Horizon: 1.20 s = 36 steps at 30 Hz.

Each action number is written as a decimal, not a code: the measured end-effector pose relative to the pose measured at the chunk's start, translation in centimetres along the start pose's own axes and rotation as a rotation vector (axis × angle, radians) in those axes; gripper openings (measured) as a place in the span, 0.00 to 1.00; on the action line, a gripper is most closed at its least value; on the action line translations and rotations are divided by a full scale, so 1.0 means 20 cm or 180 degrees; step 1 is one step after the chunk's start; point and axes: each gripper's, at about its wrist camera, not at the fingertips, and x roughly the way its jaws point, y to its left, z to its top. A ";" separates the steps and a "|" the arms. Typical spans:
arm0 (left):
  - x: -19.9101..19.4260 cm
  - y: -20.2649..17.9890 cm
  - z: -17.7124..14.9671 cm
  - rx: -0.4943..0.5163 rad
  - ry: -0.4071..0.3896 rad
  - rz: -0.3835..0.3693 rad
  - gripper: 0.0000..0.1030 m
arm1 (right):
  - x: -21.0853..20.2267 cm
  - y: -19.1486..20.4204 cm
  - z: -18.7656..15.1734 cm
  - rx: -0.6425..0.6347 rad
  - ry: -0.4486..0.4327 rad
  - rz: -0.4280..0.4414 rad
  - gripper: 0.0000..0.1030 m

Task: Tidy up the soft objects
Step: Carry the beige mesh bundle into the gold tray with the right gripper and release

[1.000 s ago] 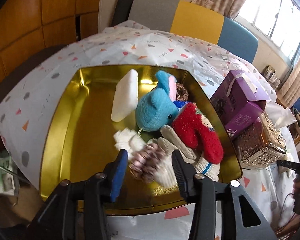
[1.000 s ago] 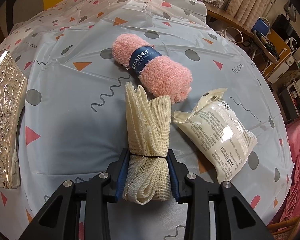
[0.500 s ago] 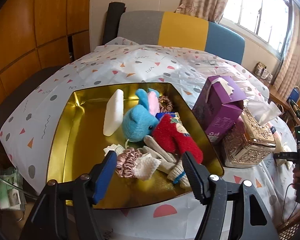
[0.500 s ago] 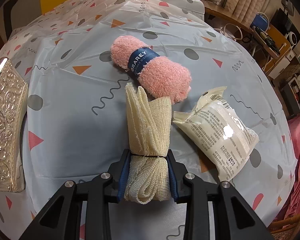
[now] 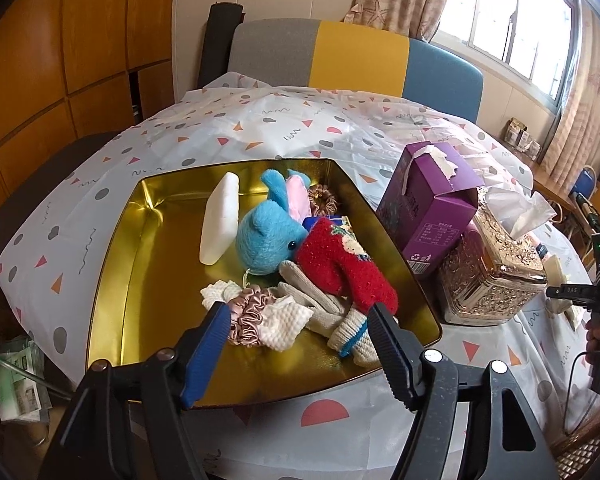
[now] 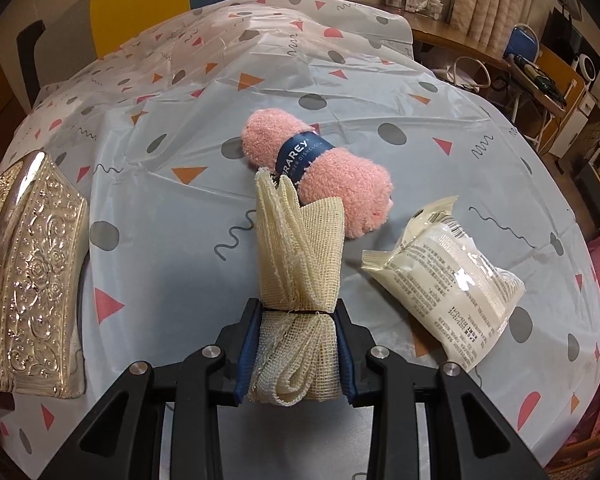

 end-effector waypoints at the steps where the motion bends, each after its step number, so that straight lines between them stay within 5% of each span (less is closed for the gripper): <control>1: 0.00 0.00 0.00 -0.0003 -0.0005 0.0001 0.69 | -0.01 -0.01 0.00 0.0027 -0.0035 0.0003 0.32; 11: 0.00 0.10 0.01 -0.0121 0.0008 0.0082 0.70 | -0.30 -0.02 0.07 0.0294 -0.0735 0.0529 0.32; 16: -0.01 0.18 0.03 -0.0248 -0.0056 0.0159 0.70 | -0.59 0.16 0.15 -0.0024 -0.1128 0.0718 0.32; 22: -0.05 0.28 0.06 -0.0399 -0.0166 0.0297 0.70 | -1.00 0.62 0.11 -0.0801 -0.1531 0.1338 0.32; 28: -0.09 0.36 0.07 -0.0517 -0.0265 0.0378 0.72 | -1.04 1.28 -0.14 -0.1884 -0.1129 0.2026 0.32; 36: -0.13 0.42 0.06 -0.0548 -0.0315 0.0432 0.73 | -0.57 1.90 -0.45 -0.2488 -0.0226 0.1996 0.32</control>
